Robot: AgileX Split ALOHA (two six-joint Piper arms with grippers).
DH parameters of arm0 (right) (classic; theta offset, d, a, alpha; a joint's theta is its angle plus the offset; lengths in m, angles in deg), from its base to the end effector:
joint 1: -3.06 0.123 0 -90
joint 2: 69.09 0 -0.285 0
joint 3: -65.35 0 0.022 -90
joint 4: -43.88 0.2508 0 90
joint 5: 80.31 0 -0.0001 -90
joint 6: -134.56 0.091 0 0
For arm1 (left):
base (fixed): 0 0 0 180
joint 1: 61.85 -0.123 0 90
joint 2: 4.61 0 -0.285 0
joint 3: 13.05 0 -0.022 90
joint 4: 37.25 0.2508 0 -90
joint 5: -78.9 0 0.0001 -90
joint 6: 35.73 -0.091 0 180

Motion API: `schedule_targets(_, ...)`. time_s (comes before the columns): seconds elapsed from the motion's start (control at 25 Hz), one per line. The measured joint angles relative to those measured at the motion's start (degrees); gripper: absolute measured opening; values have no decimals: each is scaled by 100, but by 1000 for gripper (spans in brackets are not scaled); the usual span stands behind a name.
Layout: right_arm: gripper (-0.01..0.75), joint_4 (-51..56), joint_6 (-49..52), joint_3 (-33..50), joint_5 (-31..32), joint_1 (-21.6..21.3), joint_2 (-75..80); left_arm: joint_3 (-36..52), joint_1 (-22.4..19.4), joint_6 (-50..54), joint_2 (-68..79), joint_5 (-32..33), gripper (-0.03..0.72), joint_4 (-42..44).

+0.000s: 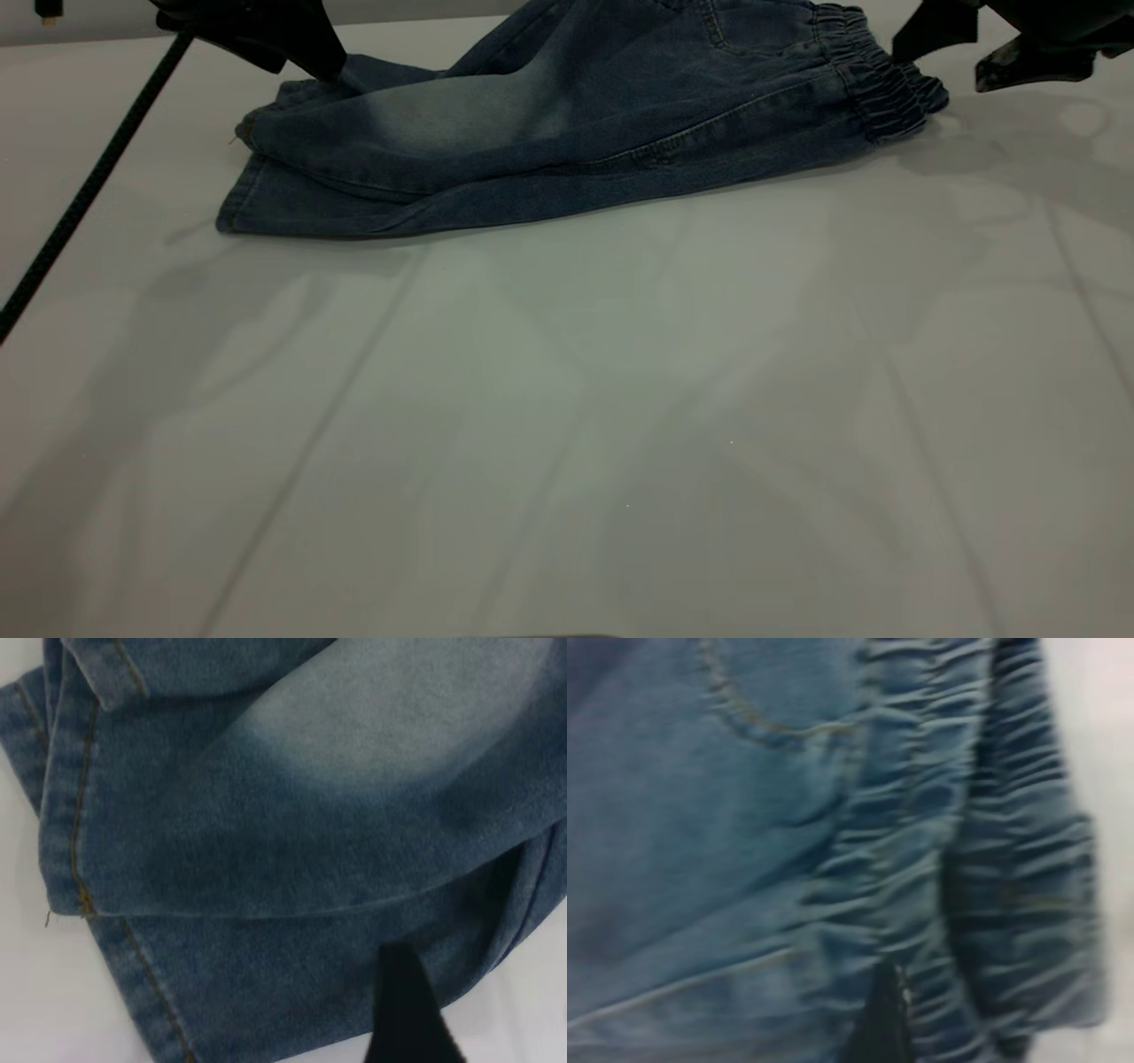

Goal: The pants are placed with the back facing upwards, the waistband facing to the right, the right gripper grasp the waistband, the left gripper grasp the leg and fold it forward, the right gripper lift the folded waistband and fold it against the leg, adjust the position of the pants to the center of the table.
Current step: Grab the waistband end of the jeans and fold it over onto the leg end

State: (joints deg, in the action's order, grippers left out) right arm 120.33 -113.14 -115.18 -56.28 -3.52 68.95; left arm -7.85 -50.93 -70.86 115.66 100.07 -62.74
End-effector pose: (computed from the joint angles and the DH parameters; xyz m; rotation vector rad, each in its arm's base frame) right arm 0.4484 -0.0154 0.0763 0.1357 2.4642 0.5148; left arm 0.4023 -0.0921 0.1681 0.5439 2.4608 -0.1953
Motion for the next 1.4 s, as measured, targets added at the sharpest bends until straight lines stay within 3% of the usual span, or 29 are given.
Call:
schedule_targets(0.16,591,73,-559,-124,-24,-7,150,0,0,0,0,26,380,-72)
schedule_targets(0.48,591,416,-1127,-549,919,-7,514,0,0,0,0,30,380,-239)
schedule_targets(0.96,570,841,-1310,-619,1137,-28,900,0,56,0,0,24,380,-387)
schedule_targets(1.08,449,846,-1236,-619,1137,-28,912,0,80,5,0,20,380,-392)
schedule_targets(1.24,125,846,-1137,-619,1220,-28,968,0,155,5,0,-50,380,-411)
schedule_targets(1.28,75,840,-1132,-619,1264,-28,968,0,180,5,0,-108,380,-417)
schedule_targets(1.4,29,836,-1051,-619,1599,-30,979,-6,243,5,98,-317,380,-449)
